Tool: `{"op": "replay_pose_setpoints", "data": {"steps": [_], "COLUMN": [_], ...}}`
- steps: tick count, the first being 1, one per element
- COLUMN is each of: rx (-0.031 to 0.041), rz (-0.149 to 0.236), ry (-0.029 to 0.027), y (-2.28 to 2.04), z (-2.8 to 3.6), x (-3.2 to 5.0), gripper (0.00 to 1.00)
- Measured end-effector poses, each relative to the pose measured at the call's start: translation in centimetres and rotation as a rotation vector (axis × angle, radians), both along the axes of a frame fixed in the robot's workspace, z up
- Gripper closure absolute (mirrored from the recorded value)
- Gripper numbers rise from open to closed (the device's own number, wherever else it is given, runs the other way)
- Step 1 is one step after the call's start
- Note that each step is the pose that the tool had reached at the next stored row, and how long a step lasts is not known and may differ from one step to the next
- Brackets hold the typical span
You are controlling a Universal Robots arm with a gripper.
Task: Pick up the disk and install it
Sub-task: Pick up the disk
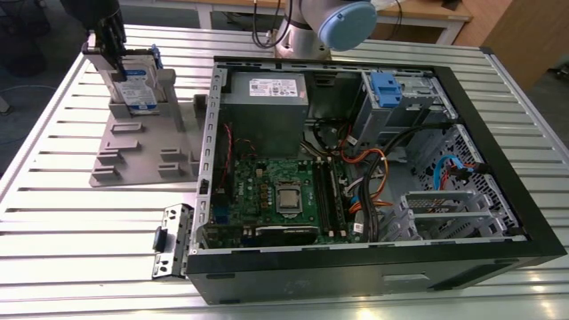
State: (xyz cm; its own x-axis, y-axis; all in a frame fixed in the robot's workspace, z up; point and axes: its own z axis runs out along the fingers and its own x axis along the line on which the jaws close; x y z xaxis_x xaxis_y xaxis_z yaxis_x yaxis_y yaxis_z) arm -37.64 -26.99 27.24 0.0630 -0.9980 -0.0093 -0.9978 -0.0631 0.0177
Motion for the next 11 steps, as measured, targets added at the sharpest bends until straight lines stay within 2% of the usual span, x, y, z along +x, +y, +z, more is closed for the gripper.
{"op": "replay_pose_setpoints", "data": {"steps": [5, 11], "rx": [0.0003, 0.0014], "rz": [0.0, 0.0], "ry": [-0.0007, -0.0003], "y": [0.0, 0.0], "z": [0.03, 0.49], "x": [0.01, 0.01], "gripper": [0.64, 0.64]}}
